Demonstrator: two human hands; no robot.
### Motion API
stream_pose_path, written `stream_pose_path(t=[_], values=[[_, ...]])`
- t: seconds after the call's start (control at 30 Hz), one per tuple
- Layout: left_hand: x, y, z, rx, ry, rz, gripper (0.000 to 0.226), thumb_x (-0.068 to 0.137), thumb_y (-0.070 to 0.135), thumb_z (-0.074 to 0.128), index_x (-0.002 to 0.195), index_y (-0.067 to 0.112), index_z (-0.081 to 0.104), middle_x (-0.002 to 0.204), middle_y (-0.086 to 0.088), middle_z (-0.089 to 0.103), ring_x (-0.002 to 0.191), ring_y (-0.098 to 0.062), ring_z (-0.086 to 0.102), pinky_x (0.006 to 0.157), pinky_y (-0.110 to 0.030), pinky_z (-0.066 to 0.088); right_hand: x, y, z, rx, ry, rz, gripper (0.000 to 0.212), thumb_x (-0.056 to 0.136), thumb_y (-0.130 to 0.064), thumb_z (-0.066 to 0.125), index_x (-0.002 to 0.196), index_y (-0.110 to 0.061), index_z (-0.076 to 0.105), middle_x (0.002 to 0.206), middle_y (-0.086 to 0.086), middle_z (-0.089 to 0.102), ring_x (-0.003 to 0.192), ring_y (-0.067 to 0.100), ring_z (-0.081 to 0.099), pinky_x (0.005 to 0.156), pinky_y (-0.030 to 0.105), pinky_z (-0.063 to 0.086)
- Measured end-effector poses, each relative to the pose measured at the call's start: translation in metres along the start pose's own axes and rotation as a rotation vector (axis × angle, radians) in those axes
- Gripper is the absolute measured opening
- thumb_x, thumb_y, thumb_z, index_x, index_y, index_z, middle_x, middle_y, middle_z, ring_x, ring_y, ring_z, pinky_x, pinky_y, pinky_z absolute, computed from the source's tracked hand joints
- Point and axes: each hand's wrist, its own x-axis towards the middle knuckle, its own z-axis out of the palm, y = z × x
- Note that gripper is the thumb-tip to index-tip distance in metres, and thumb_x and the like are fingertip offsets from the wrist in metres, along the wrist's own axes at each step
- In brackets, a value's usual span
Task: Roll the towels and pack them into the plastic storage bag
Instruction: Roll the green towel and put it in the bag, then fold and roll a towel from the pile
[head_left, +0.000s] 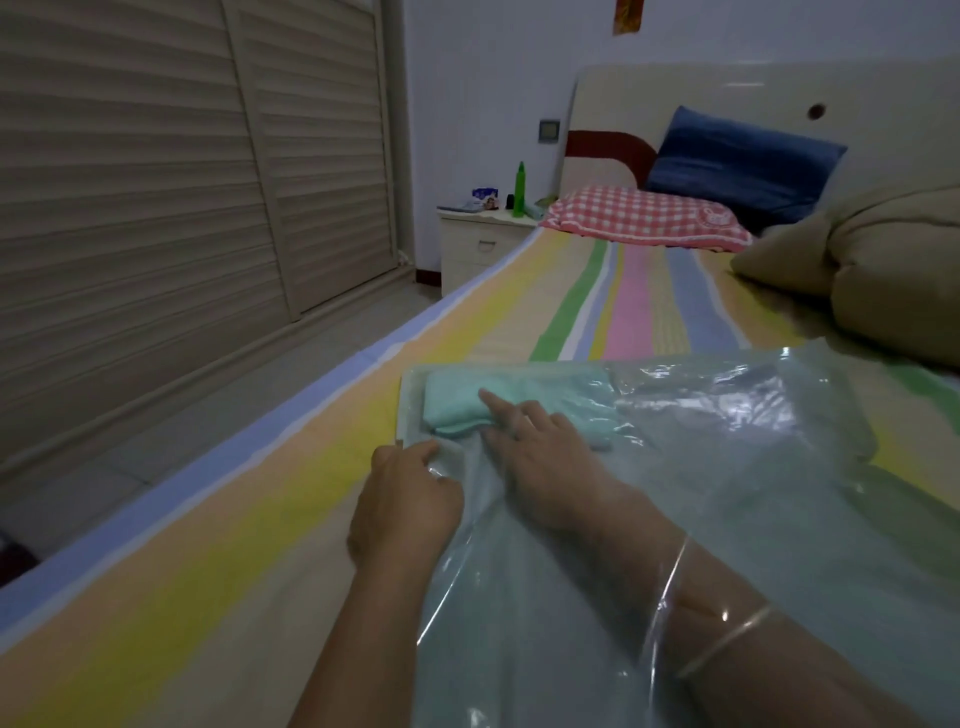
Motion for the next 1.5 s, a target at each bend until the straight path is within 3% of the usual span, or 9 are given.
stream_pose_path(t=[0.23, 0.3, 0.47, 0.67, 0.8, 1.07, 1.23, 1.37, 1.5], values=[[0.04, 0.01, 0.005, 0.183, 0.126, 0.115, 0.041, 0.089, 0.019, 0.045, 0.128, 0.029, 0.054, 0.133, 0.004, 0.043, 0.117, -0.023, 0.05, 0.085, -0.037, 0.046, 0.029, 0.01, 0.0, 0.024, -0.142, 0.017, 0.059, 0.093, -0.026, 0.029, 0.152, -0.029, 0.02, 0.162, 0.006, -0.003, 0.14, 0.032, 0.025, 0.107, 0.042, 0.032], [0.059, 0.006, 0.003, 0.297, 0.142, 0.245, 0.038, 0.093, 0.02, 0.041, 0.127, 0.025, 0.056, 0.132, 0.002, 0.046, 0.116, -0.024, 0.048, 0.087, -0.038, 0.046, 0.023, 0.013, 0.001, 0.105, -0.148, 0.107, 0.058, 0.093, -0.034, 0.027, 0.151, -0.03, 0.022, 0.161, 0.007, 0.002, 0.145, 0.032, 0.017, 0.115, 0.044, 0.022], [0.058, 0.004, -0.007, 0.421, 0.187, 0.328, 0.045, 0.1, 0.029, 0.035, 0.141, 0.014, 0.042, 0.155, -0.011, 0.026, 0.138, -0.031, 0.026, 0.111, -0.041, 0.022, -0.03, 0.006, -0.001, 0.282, 0.031, 0.335, 0.042, 0.089, -0.032, 0.034, 0.088, -0.013, 0.071, 0.105, 0.021, 0.067, 0.093, 0.04, 0.067, 0.079, 0.045, 0.056], [-0.075, 0.069, -0.034, 0.296, 0.009, 0.488, 0.039, 0.091, 0.032, 0.042, 0.128, 0.027, 0.055, 0.141, 0.002, 0.047, 0.125, -0.023, 0.047, 0.108, -0.032, 0.026, -0.133, -0.037, -0.035, 0.273, -0.024, 0.61, 0.056, 0.09, -0.04, 0.032, 0.105, -0.003, 0.071, 0.109, 0.024, 0.068, 0.1, 0.037, 0.067, 0.078, 0.051, 0.056], [-0.199, 0.097, -0.06, 0.114, -0.232, 0.617, 0.059, 0.077, 0.04, 0.031, 0.129, 0.027, 0.056, 0.142, 0.004, 0.047, 0.128, -0.018, 0.047, 0.109, -0.027, 0.029, -0.223, -0.067, -0.069, 0.248, -0.053, 0.693, 0.065, 0.082, -0.04, 0.03, 0.118, 0.001, 0.065, 0.122, 0.021, 0.063, 0.114, 0.035, 0.061, 0.102, 0.04, 0.038], [-0.36, 0.118, -0.073, -0.073, -0.488, 0.727, 0.031, 0.094, 0.027, 0.053, 0.125, 0.028, 0.059, 0.135, 0.008, 0.054, 0.127, -0.011, 0.046, 0.108, -0.027, 0.032, -0.397, -0.125, -0.172, 0.322, -0.187, 0.558, 0.056, 0.095, -0.045, 0.028, 0.116, -0.011, 0.068, 0.133, 0.002, 0.057, 0.121, 0.027, 0.055, 0.106, 0.032, 0.016], [-0.435, 0.112, -0.059, -0.139, -0.597, 0.786, 0.032, 0.098, 0.025, 0.049, 0.128, 0.03, 0.057, 0.135, 0.013, 0.055, 0.127, -0.005, 0.046, 0.108, -0.024, 0.033, -0.498, -0.139, -0.252, 0.508, -0.29, 0.326, 0.07, 0.089, -0.053, 0.016, 0.148, -0.018, 0.032, 0.155, 0.002, 0.03, 0.141, 0.017, 0.026, 0.114, 0.025, 0.019], [-0.467, 0.092, -0.037, 0.125, -0.628, 0.78, 0.041, 0.097, 0.04, 0.037, 0.129, 0.022, 0.056, 0.13, -0.001, 0.057, 0.124, -0.021, 0.05, 0.101, -0.029, 0.037, -0.559, -0.116, -0.293, 0.59, -0.08, 0.384, 0.042, 0.087, -0.045, 0.035, 0.116, -0.031, 0.063, 0.115, -0.008, 0.064, 0.106, 0.012, 0.059, 0.088, 0.027, 0.047], [-0.496, 0.091, -0.029, 0.403, -0.483, 0.745, 0.034, 0.095, 0.039, 0.038, 0.103, 0.018, 0.064, 0.107, -0.007, 0.065, 0.102, -0.028, 0.059, 0.082, -0.033, 0.044, -0.615, -0.071, -0.309, 0.352, 0.148, 0.535, 0.012, 0.081, -0.027, 0.057, 0.087, -0.028, 0.067, 0.083, -0.01, 0.06, 0.083, 0.014, 0.057, 0.067, 0.027, 0.044]])
